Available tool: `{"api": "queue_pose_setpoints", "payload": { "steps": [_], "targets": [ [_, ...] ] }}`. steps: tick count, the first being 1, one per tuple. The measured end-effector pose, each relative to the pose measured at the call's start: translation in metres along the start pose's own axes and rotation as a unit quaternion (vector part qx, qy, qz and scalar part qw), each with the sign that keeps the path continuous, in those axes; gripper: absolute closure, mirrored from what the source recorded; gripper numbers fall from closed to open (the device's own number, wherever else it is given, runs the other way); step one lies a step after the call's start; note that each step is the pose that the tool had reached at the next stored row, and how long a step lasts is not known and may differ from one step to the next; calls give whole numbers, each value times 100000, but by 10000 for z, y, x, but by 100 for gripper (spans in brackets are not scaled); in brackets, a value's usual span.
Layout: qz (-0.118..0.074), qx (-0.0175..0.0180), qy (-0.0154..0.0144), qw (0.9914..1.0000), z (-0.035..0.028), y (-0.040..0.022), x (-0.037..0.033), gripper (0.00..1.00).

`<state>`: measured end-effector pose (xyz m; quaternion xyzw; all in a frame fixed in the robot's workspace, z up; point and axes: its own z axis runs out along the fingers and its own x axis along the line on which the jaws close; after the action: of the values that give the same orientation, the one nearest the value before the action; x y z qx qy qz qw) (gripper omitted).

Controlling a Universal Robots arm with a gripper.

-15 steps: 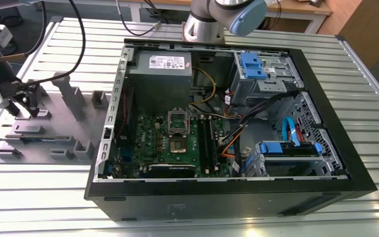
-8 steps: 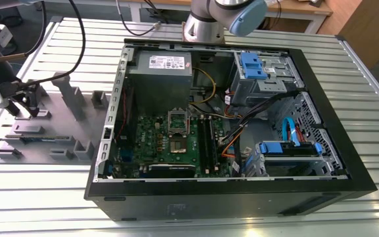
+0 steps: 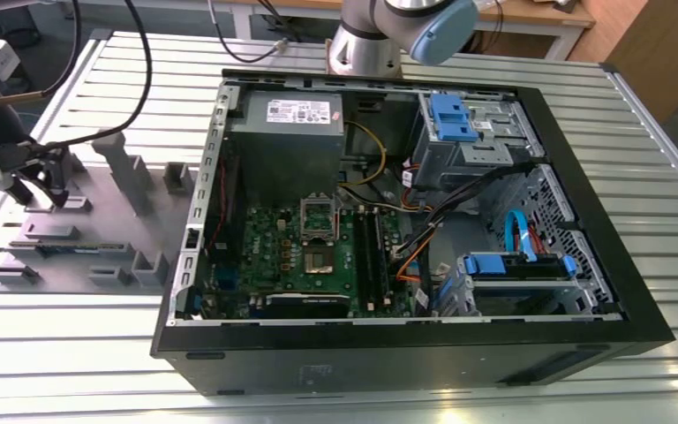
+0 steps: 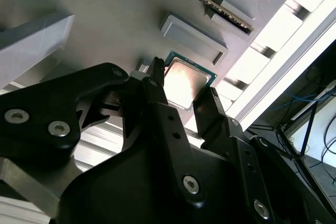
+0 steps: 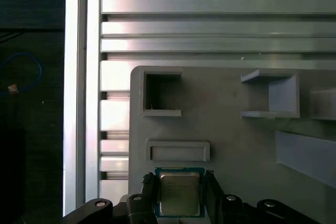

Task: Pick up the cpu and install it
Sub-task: 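Pick up the cpu and move it towards the insertion slot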

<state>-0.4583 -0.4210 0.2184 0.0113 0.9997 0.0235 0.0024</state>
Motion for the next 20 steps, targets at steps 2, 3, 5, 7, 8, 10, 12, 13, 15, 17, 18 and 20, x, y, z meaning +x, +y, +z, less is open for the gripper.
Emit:
{"api": "queue_pose_setpoints", "payload": {
  "steps": [2,3,5,7,8,10,12,13,15,17,18,20],
  "targets": [
    [-1,-5,-6,100000,-12,1,0,53],
    [2,-7,-9,100000,-16,1,0,53],
    [2,-2,-2,100000,-25,1,0,53],
    [4,0,0,100000,-42,2,0,53],
    [2,-2,-1,100000,-51,3,-1,53],
    [0,-2,-1,100000,-69,4,0,53],
    [2,-5,-9,100000,-82,5,0,53],
    [2,-9,-14,100000,-86,5,-1,53],
    [2,-2,-3,100000,-96,5,0,53],
    [2,-3,-3,100000,-106,6,0,53],
    [1,0,1,100000,-112,6,-1,53],
    [3,-6,-7,100000,-121,7,-1,53]
  ]
}}
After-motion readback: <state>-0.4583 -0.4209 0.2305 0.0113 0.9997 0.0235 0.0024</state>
